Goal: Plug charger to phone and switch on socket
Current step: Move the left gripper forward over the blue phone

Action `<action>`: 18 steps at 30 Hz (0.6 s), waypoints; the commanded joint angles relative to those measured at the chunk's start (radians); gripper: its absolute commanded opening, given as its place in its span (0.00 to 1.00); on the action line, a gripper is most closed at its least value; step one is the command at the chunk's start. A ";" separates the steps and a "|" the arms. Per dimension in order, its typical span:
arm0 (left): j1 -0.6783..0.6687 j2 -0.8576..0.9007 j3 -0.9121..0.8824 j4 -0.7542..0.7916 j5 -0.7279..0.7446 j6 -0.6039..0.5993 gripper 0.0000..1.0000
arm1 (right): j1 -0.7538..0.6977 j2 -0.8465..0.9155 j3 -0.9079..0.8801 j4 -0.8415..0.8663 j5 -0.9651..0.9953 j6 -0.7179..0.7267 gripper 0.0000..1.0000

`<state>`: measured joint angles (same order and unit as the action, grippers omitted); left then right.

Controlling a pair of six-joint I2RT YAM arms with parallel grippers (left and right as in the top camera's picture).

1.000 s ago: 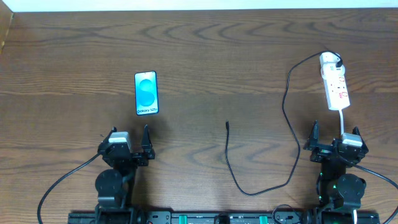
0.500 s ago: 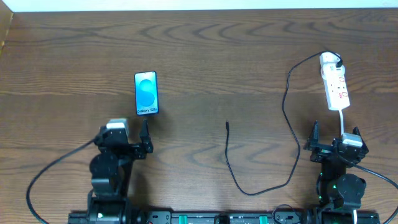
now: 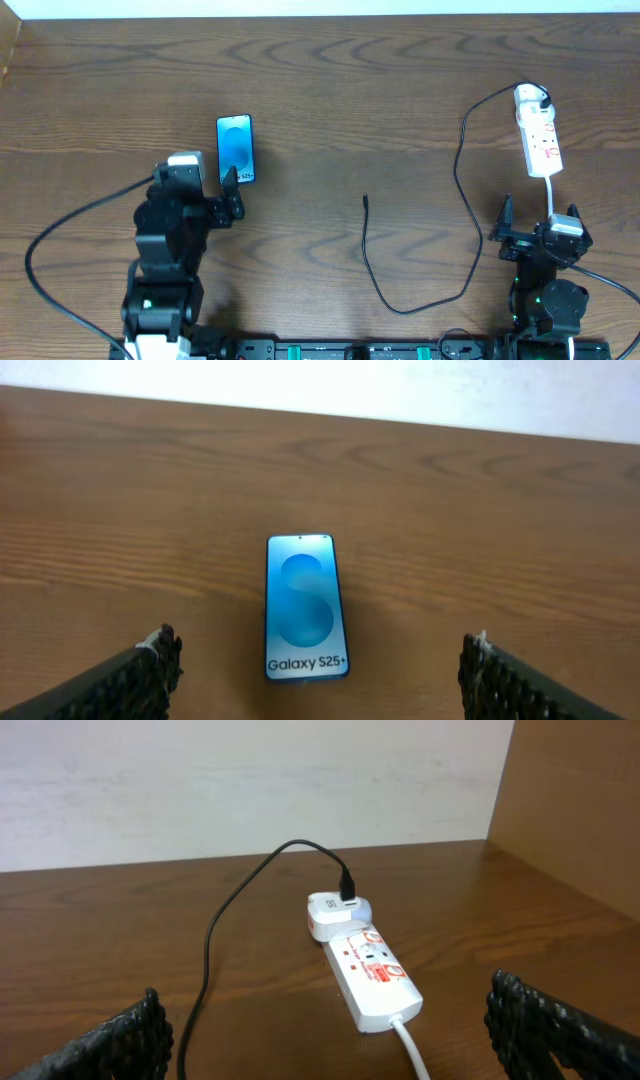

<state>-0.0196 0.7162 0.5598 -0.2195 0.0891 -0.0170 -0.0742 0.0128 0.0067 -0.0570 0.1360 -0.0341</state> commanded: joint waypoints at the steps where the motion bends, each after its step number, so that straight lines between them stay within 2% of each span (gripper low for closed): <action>1: 0.006 0.058 0.099 -0.031 0.039 0.024 0.90 | 0.006 -0.006 -0.001 -0.003 0.015 -0.008 0.99; 10: 0.006 0.193 0.277 -0.134 0.062 0.024 0.90 | 0.006 -0.006 -0.001 -0.003 0.015 -0.008 0.99; 18: 0.006 0.283 0.328 -0.196 0.084 0.024 0.90 | 0.006 -0.006 -0.001 -0.003 0.015 -0.008 0.99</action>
<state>-0.0196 0.9657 0.8394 -0.4026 0.1467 -0.0021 -0.0742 0.0128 0.0067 -0.0570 0.1360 -0.0341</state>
